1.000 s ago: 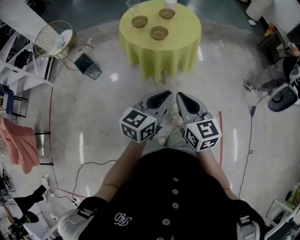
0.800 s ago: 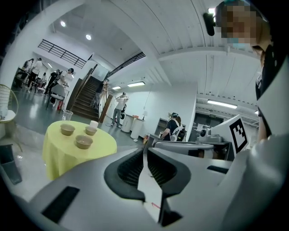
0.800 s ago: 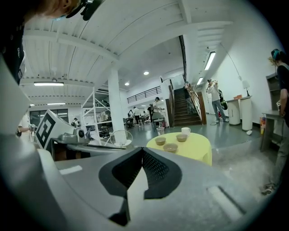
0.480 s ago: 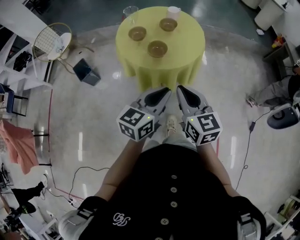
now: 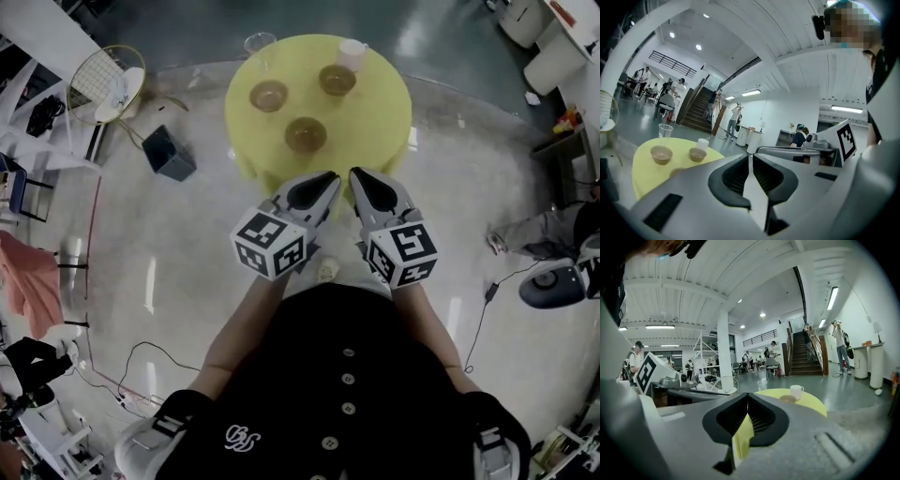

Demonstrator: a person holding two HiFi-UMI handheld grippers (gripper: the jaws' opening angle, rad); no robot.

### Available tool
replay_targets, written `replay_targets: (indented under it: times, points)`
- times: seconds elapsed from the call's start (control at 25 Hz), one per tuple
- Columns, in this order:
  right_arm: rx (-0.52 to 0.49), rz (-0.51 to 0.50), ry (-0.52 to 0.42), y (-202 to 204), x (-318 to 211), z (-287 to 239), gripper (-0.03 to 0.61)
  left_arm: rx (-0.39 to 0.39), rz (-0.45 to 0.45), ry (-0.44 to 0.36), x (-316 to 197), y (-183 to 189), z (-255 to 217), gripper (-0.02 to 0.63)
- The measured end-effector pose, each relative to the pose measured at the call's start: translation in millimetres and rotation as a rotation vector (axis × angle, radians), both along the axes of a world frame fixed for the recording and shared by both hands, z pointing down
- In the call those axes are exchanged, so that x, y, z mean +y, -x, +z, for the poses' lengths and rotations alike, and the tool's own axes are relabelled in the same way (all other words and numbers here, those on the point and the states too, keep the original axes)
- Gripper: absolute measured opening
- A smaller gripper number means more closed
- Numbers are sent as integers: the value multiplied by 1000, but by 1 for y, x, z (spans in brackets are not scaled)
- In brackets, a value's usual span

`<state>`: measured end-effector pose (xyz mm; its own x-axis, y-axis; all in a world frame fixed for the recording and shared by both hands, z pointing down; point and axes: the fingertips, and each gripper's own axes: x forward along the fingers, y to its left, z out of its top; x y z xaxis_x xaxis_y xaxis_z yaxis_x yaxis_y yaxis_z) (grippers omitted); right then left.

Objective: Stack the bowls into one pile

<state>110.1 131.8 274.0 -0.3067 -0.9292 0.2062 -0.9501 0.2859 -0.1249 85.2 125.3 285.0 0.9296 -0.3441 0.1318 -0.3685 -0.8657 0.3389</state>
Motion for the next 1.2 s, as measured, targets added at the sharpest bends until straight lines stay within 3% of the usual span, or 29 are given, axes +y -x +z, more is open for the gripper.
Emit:
replay_targets:
  times: [0.36, 0.8, 1.2]
  points:
    - [-42, -17, 51, -25, -27, 14, 3, -22, -73, 27, -37, -10, 6, 37]
    - [-82, -65, 110, -5, -45, 36, 3, -60, -95, 89, -60, 0, 31, 37]
    - [-68, -49, 113, 15, -121, 35, 3, -50, -78, 112, -130, 20, 32, 37]
